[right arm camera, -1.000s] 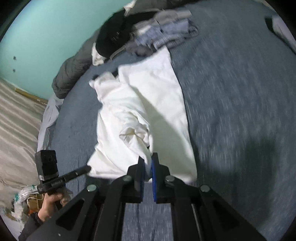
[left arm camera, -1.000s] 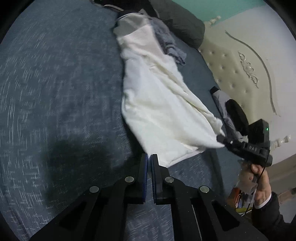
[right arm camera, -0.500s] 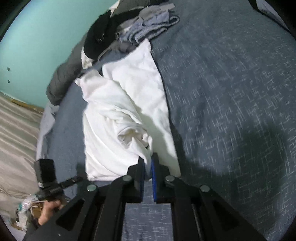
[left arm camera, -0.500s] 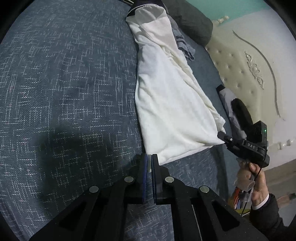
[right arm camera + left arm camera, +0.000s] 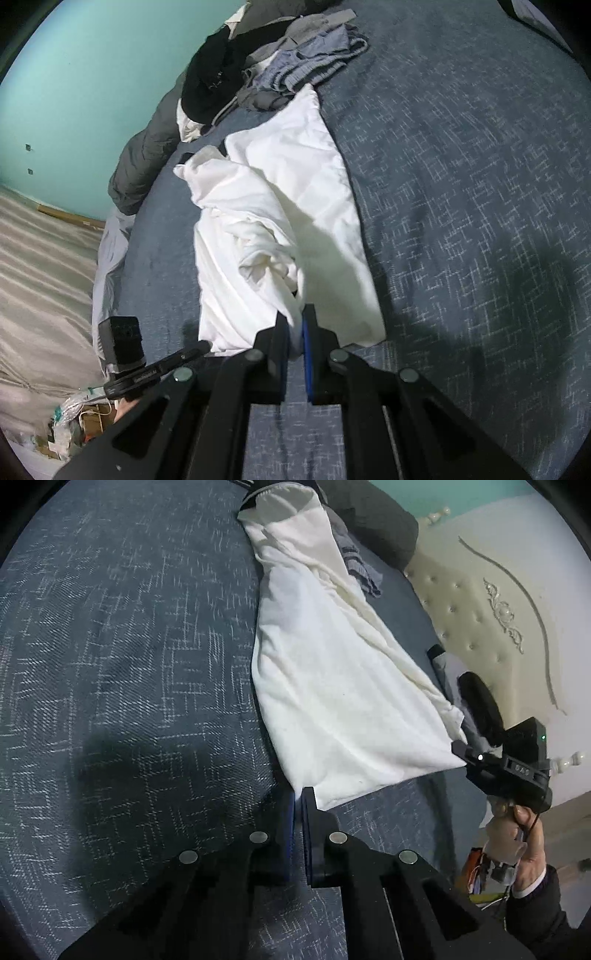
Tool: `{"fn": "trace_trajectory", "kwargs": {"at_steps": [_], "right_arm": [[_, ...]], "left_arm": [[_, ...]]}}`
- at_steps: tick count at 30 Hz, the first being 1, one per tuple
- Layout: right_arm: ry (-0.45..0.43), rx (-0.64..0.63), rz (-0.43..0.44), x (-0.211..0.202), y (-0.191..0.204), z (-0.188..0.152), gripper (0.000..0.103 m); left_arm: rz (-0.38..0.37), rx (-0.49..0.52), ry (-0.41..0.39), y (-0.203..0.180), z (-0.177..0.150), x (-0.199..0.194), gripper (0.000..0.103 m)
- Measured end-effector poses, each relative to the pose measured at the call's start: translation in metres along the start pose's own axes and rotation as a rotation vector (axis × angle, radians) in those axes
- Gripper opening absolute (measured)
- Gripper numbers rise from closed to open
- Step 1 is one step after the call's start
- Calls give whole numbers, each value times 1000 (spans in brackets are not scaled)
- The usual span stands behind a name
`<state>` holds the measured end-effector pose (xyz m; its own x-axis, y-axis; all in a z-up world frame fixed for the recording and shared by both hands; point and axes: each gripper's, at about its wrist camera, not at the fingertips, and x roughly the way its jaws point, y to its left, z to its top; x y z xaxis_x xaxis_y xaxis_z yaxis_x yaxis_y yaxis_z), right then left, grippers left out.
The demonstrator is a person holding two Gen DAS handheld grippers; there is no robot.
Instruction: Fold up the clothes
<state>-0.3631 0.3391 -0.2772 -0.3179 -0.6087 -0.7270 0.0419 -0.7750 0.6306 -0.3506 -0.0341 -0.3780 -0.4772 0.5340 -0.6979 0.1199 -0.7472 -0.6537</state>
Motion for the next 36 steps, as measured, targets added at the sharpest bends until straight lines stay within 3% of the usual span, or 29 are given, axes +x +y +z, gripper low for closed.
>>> {"fn": "trace_trajectory", "kwargs": {"at_steps": [8,13,15,17,20,22,27,36], "right_arm": [[47,-30,-114,24,-18,-13,6],[53,-1,-99,24,-26,-12,9],[45,-26,-108,16,-22,-9,12],[22,-76,-125,4,-12,-4,18],[-3,-150,-125,-7,7,3,27],[-13,-212,-130,-7,25,9,28],[-14,-356,-161,14,68,27,28],[71,-583,-296,102,124,58,32]], "left_arm": [[28,21,10,2,-3,-2,4],[45,25,11,2,-4,2,5],[49,14,-8,4,-4,-2,14],[48,5,-50,7,-4,-11,36],[59,6,-120,9,-2,-27,36],[86,17,-164,10,-2,-39,37],[150,41,-244,13,-4,-61,53],[225,80,-265,36,-21,-70,65]]}}
